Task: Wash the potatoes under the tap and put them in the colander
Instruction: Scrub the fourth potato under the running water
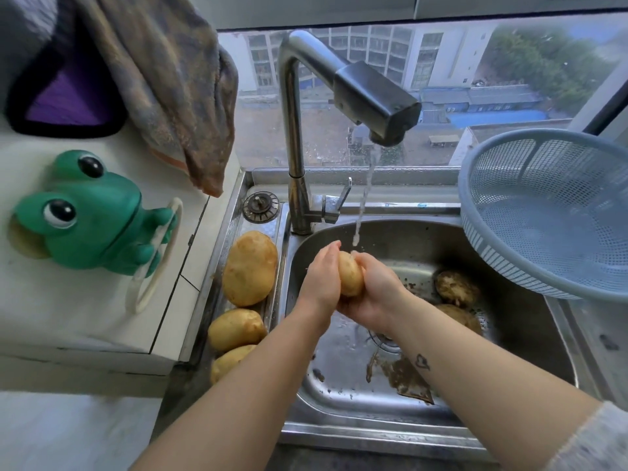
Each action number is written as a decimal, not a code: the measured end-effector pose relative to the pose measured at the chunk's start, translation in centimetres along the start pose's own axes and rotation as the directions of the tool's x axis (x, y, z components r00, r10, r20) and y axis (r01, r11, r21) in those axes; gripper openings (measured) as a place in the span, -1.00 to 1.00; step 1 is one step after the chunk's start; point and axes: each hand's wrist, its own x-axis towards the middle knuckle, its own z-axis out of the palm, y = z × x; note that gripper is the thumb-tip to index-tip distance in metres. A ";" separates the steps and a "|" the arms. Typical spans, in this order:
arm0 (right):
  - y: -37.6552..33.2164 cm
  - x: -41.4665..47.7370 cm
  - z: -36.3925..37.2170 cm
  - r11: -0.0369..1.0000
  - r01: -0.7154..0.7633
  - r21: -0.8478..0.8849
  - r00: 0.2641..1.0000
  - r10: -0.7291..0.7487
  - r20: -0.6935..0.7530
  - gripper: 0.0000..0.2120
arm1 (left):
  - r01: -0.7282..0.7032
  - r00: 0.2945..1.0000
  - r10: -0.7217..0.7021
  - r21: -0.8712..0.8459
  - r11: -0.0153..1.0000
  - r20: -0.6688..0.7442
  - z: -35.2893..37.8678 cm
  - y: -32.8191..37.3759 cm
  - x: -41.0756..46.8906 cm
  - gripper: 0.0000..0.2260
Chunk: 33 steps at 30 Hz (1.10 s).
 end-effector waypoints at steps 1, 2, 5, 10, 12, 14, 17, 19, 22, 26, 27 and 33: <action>0.0 0.1 0.2 1.000 0.009 0.004 1.000 -0.009 -0.005 -0.63 | -0.064 0.998 0.064 0.005 0.998 0.004 0.0 -0.3 -0.2 -0.63; -0.1 0.3 0.4 1.000 0.016 0.001 1.000 -0.016 -0.024 -0.62 | -0.121 0.992 0.121 0.027 0.992 0.022 -0.1 -0.5 -0.5 -0.55; -0.5 0.4 0.3 0.999 0.025 -0.028 0.996 -0.028 -0.089 -0.57 | -0.232 0.965 0.216 0.104 0.967 0.148 -0.1 -1.3 -1.2 -0.32; 0.1 0.2 -0.2 0.967 0.182 -0.177 0.975 -0.201 -0.095 -0.67 | -0.167 0.981 0.169 -0.034 0.985 0.098 0.5 -0.5 -1.4 -0.44; 0.5 0.1 -0.3 0.939 0.254 -0.230 0.955 -0.282 -0.094 -0.69 | -0.085 0.996 0.089 -0.130 0.988 0.025 1.3 0.1 -1.5 -0.67; 0.8 0.0 -0.1 0.920 0.300 -0.251 0.933 -0.338 -0.123 -0.70 | 0.027 0.999 -0.031 -0.246 0.969 -0.010 1.8 0.7 -1.5 -0.83; 0.7 0.0 -0.2 0.936 0.296 -0.189 0.932 -0.326 -0.159 -0.65 | 0.078 0.996 -0.064 -0.268 0.960 0.060 1.9 0.9 -1.2 -0.80; 0.1 -0.4 -0.3 0.952 0.275 -0.135 0.943 -0.294 -0.158 -0.67 | -0.014 0.990 0.040 -0.184 0.983 0.138 1.6 0.6 -1.5 -0.66; -0.5 -0.8 -0.2 0.974 0.209 -0.093 0.965 -0.221 -0.145 -0.62 | -0.165 0.949 0.166 -0.029 0.986 0.268 0.6 0.0 -2.1 -0.43; 0.2 -1.2 0.1 0.964 0.240 -0.119 0.961 -0.253 -0.109 -0.70 | -0.182 0.958 0.189 -0.050 0.982 0.216 0.0 -0.3 -2.1 -0.56; 0.4 -1.2 0.2 0.955 0.265 -0.137 0.956 -0.278 -0.092 -0.71 | -0.168 0.970 0.180 -0.085 0.982 0.163 0.1 -0.3 -2.0 -0.63; 0.6 -1.5 0.4 0.918 0.334 -0.214 0.928 -0.360 -0.096 -0.77 | 0.195 0.980 -0.196 -0.440 0.877 0.043 1.1 0.8 -0.6 -0.82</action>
